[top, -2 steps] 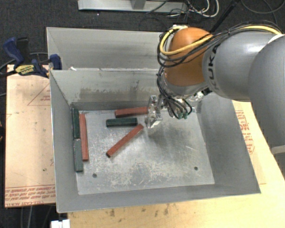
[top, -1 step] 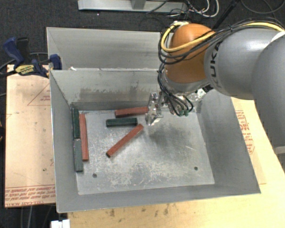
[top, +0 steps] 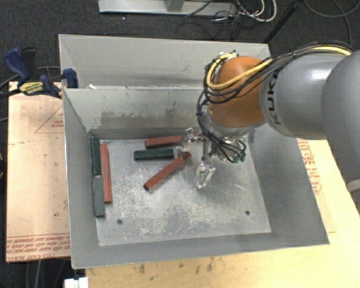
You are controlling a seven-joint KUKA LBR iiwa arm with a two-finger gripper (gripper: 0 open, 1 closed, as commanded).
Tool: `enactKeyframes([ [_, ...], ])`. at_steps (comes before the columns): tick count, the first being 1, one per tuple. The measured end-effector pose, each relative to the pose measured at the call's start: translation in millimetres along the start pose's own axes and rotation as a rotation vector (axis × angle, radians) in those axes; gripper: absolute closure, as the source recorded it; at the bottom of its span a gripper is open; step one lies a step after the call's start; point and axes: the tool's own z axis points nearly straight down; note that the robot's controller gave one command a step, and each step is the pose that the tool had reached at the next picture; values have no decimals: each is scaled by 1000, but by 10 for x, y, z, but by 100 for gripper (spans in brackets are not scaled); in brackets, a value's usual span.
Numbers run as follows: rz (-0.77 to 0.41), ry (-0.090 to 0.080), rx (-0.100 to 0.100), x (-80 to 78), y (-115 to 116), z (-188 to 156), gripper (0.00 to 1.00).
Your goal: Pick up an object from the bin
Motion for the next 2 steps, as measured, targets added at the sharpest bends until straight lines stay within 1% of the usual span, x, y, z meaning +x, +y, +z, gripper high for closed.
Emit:
enactKeyframes([
  [1, 0, -3, 2, -6, -3, 1, 0],
  [2, -169, -13, 6, -355, 664, 1, 100],
])
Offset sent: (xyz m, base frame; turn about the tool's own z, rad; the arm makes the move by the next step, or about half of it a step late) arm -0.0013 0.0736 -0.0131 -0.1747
